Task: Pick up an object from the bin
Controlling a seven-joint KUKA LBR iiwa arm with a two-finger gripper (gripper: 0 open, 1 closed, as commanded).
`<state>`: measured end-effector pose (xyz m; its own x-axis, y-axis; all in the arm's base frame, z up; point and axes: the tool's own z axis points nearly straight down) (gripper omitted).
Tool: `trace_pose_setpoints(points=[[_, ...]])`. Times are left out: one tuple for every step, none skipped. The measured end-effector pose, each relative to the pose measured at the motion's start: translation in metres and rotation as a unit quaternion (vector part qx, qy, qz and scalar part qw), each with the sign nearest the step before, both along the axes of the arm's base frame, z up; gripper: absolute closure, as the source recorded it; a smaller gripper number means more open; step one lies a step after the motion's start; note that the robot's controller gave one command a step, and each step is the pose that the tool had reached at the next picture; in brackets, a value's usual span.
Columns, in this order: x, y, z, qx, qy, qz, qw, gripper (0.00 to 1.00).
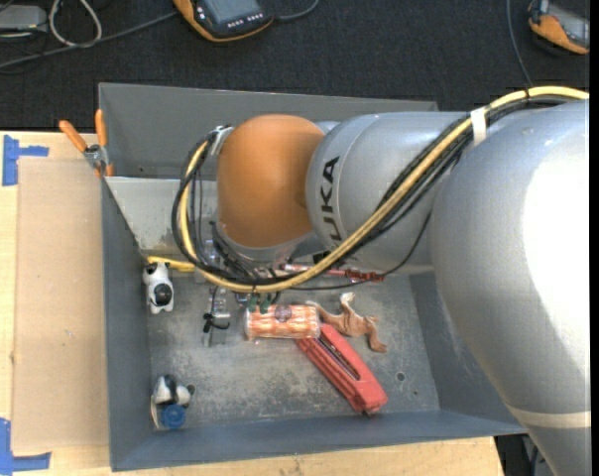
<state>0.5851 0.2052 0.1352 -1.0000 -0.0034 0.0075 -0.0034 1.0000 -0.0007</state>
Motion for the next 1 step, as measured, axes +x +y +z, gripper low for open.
trace_pose_setpoints(points=[[0.0016,-0.0009,0.0050,0.001,-0.0031,-0.002,1.0000,0.00]])
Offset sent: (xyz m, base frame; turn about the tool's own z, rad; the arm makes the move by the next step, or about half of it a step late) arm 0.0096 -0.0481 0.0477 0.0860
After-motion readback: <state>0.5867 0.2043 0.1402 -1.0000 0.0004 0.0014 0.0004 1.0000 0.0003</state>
